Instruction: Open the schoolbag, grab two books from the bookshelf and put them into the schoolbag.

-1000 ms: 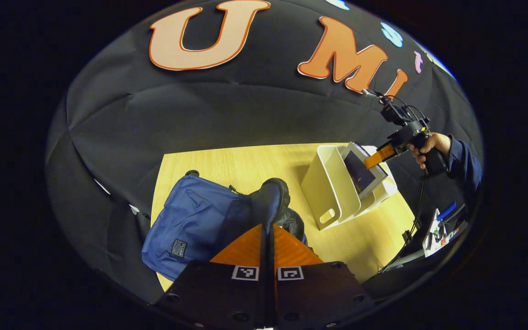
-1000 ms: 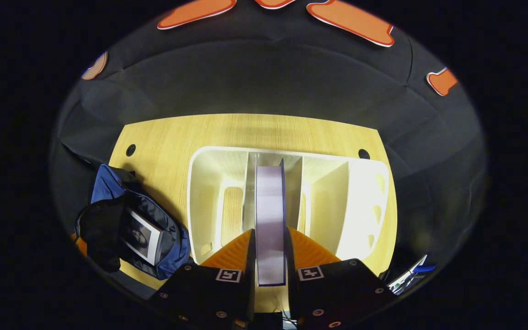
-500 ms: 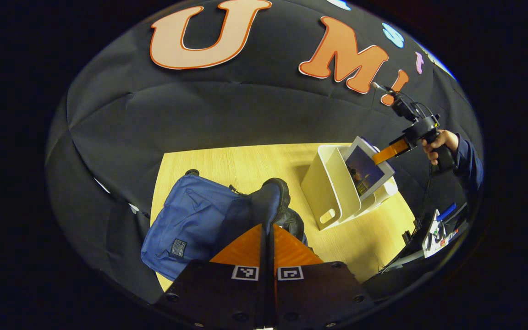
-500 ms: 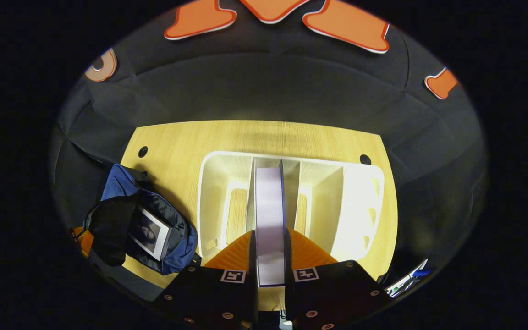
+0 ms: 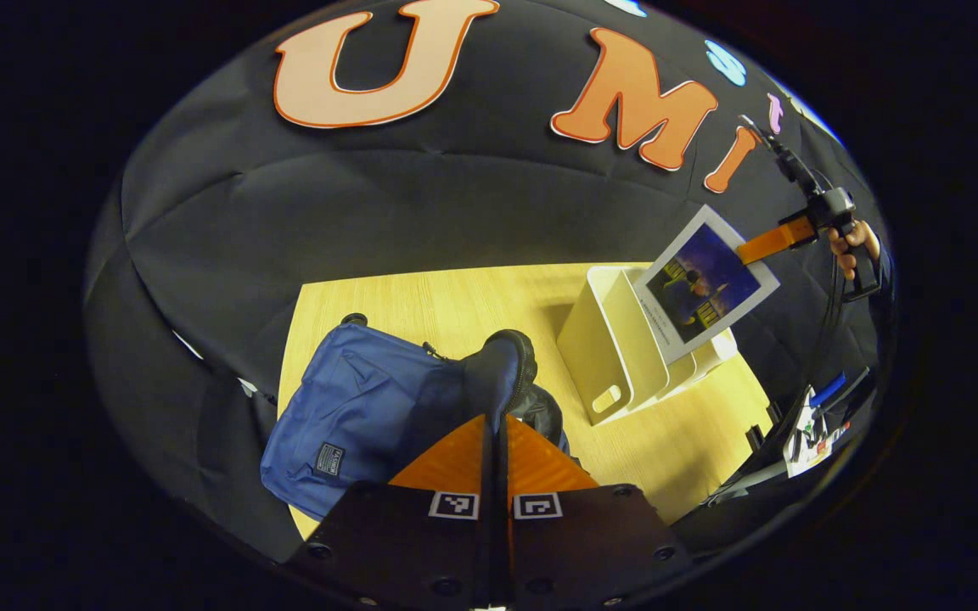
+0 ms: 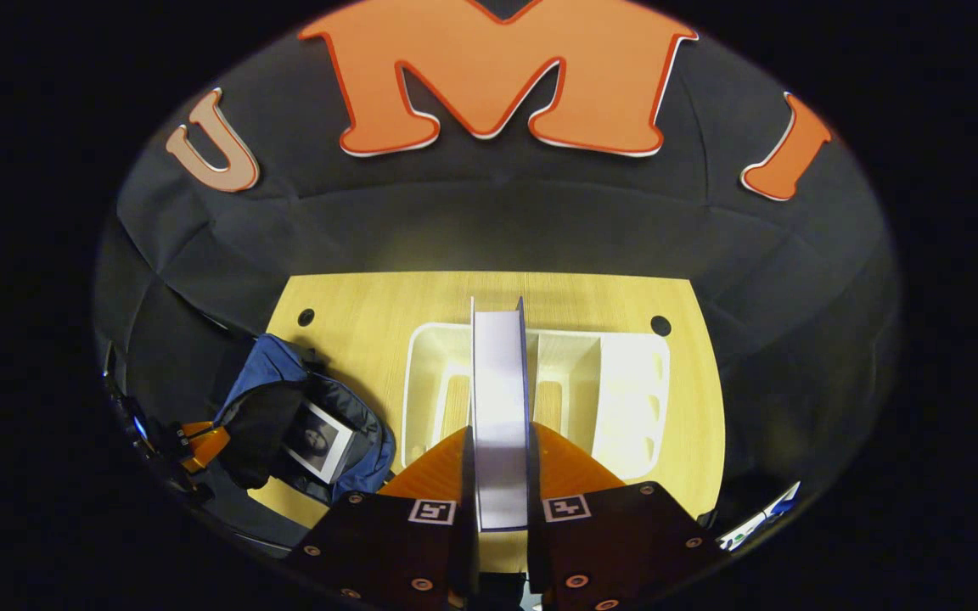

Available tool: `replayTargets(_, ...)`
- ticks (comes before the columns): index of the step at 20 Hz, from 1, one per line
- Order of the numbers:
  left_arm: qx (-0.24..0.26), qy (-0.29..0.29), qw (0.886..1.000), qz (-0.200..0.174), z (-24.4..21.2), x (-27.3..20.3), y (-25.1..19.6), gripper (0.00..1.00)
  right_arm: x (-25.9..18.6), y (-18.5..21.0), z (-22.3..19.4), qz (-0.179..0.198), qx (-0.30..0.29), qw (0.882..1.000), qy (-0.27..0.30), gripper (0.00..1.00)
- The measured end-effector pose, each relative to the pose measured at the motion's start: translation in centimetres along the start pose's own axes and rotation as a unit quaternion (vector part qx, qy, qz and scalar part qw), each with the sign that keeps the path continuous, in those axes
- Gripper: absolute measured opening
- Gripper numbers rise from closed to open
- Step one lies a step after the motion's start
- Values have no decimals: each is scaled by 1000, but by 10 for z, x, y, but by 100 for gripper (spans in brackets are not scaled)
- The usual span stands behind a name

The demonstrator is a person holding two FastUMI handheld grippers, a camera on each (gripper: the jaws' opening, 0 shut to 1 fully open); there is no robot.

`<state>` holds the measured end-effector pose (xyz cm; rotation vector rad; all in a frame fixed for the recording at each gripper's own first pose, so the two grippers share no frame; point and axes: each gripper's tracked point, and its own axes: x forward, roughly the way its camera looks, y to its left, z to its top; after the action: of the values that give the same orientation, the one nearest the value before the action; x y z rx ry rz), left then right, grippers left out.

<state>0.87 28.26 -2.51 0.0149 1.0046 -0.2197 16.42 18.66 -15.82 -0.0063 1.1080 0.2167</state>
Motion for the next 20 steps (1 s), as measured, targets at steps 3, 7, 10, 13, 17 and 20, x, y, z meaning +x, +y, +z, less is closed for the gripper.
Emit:
replayTargets(3, 1, -1, 1000, 2, 2, 2, 0, 1, -18, 0, 4, 9, 2, 1000, -17, 22)
replayTargets(7, 8, 0, 1000, 12, 4, 0, 4, 1, -31, 22, -2, 62, 26, 997, -26, 22)
replayTargets(10, 13, 2, 1000, 19, 8, 0, 5, 1, -37, 43, -9, 101, 44, 994, -30, 23)
replayTargets(13, 19, 2, 1000, 25, 11, -2, 6, 1, -39, 77, -18, 164, 70, 984, -25, 22)
replayTargets(17, 26, -1, 999, 35, 16, -5, 9, 1, -23, 125, -40, 227, 116, 967, -2, 22)
replayTargets(20, 29, -1, 999, 35, 16, -7, 9, 1, 3, 156, -55, 250, 167, 953, 16, 22)
